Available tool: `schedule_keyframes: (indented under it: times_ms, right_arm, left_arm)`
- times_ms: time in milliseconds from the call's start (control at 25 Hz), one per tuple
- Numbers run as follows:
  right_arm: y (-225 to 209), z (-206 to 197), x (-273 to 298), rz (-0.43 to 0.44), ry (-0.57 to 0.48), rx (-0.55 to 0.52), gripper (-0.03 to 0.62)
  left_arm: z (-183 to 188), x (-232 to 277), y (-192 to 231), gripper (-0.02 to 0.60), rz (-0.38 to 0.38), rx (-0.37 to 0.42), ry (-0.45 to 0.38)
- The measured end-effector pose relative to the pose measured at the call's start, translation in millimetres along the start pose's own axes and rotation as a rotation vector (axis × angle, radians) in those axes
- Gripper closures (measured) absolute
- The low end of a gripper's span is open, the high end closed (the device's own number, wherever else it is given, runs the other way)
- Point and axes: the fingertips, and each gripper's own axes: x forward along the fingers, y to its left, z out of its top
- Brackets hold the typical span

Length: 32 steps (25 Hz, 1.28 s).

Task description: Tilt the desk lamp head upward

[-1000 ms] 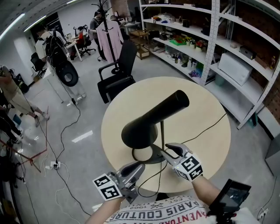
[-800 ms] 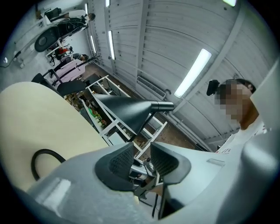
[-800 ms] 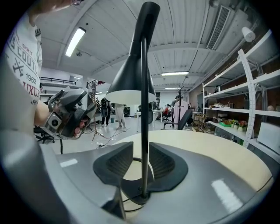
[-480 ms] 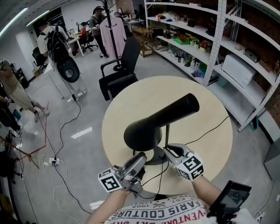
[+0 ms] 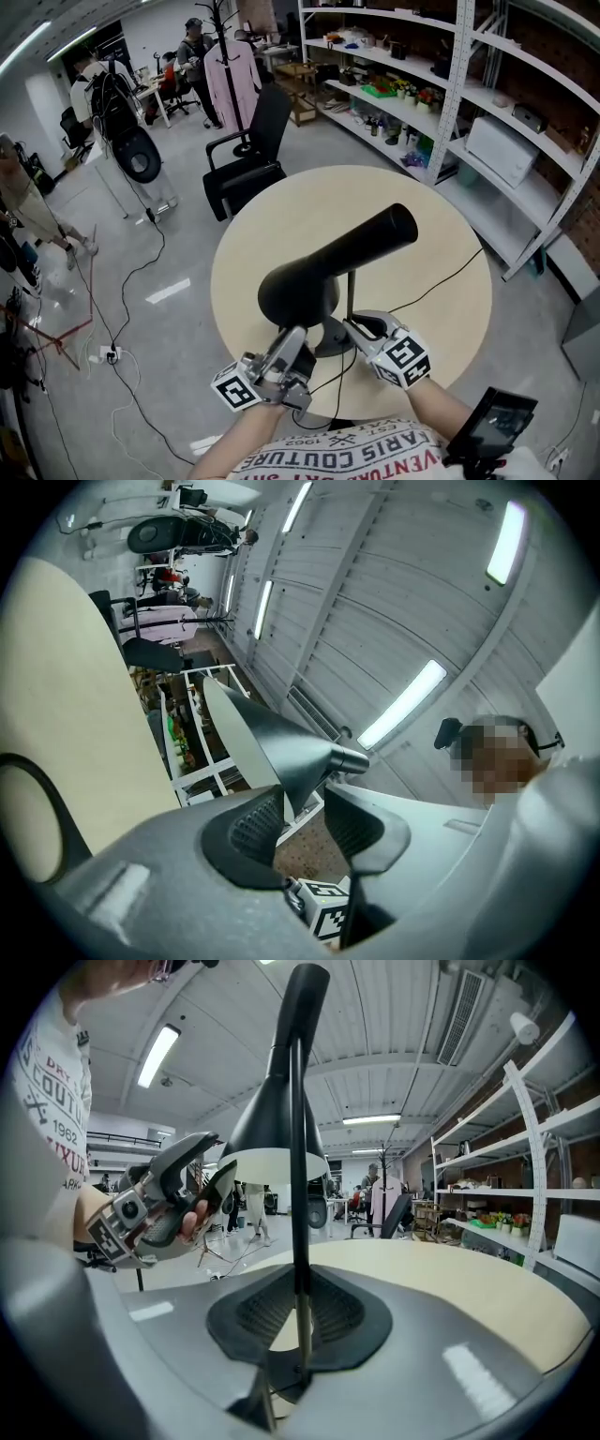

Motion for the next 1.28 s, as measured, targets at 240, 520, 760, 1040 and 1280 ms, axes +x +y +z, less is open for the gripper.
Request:
schedule_keyframes:
  times_ms: [240,520,760,1040,1280]
  right_arm:
    - [1.3,-2.5,1.4,-0.009,0.003,-0.013,0.551]
    - [6.7,-1.5,2.8,-0.004,-0.001,-0.027,0.553]
    - [11.6,-3.0,6.0,0.01,0.007,-0.038,0.553]
    - [10.7,-6.9,8.5,0.007,0.018,-0.041,0.553]
    - [9.1,-8.9,8.8,0.004,0.023,-0.035,0.553]
  left_arm:
    - [-0.5,0.7,3.8,0.534,0.007,-0.001,-0.004]
    - [1.9,-2.6,1.3,0.535,0.009,-0.01,0.016]
    - [6.9,-7.6,0.2,0.534,0.019,0.0,0.03]
    - [17.4,-10.1,1.8,0.534,0.041,0.051,0.053]
    - [24.4,-10.0,2.0,0.534,0.049,0.088,0.082]
